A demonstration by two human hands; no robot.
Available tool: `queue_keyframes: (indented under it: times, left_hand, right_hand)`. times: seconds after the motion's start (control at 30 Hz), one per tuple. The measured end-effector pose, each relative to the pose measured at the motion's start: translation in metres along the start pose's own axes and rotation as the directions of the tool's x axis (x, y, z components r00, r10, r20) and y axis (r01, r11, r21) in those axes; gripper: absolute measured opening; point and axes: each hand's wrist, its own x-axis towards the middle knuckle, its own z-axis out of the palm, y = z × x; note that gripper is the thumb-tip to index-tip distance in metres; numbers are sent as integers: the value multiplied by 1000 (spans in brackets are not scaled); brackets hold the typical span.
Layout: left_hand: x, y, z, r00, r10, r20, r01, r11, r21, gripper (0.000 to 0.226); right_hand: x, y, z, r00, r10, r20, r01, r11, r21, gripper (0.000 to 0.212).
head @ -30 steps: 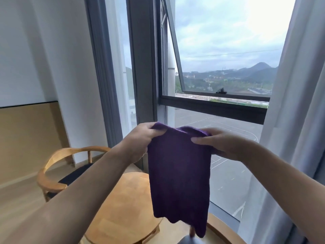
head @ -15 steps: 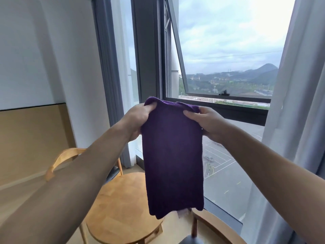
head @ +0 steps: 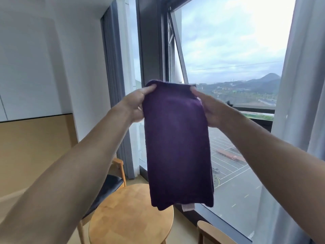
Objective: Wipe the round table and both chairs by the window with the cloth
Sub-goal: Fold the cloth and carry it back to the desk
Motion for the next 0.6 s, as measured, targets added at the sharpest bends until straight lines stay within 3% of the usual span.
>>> queue_keyframes:
  times: [0.03,0.1,0.13,0.2,0.3,0.4,0.47,0.6]
  left_hand:
    - [1,3,-6,997,-64,50,67,996,-58,39]
    - [-1,-23,-22,963,-223,154,222,975,29,61]
    - [-4,-44,-27,928,-307,210,296,952,81,63]
    - [-10,-72,-27,872,-416,259,402,909,105,43]
    - [-5,-73,-27,921,-271,282,275,961,24,22]
    - [8,-59,-33,914,-165,371,205,976,-71,29]
    - [14,-65,-39,928,-216,305,198,976,87,33]
    - [22,-73,-41,951,-274,140,207,906,368,31]
  right_hand:
    - [0,-8,-2,995,64,81,-66,997,30,46]
    - [-8,-1,-12,948,207,240,-195,978,-70,56]
    - [-12,12,-17,927,272,258,-231,956,-180,54]
    - [-14,36,-22,912,362,194,-297,908,-296,41]
    - [-6,44,-20,969,230,87,-213,962,-172,23]
    - [3,28,-28,997,25,76,-29,998,53,20]
    - [8,28,-34,998,4,57,-1,998,-56,21]
    - [21,38,-32,993,-12,-116,-29,940,-339,28]
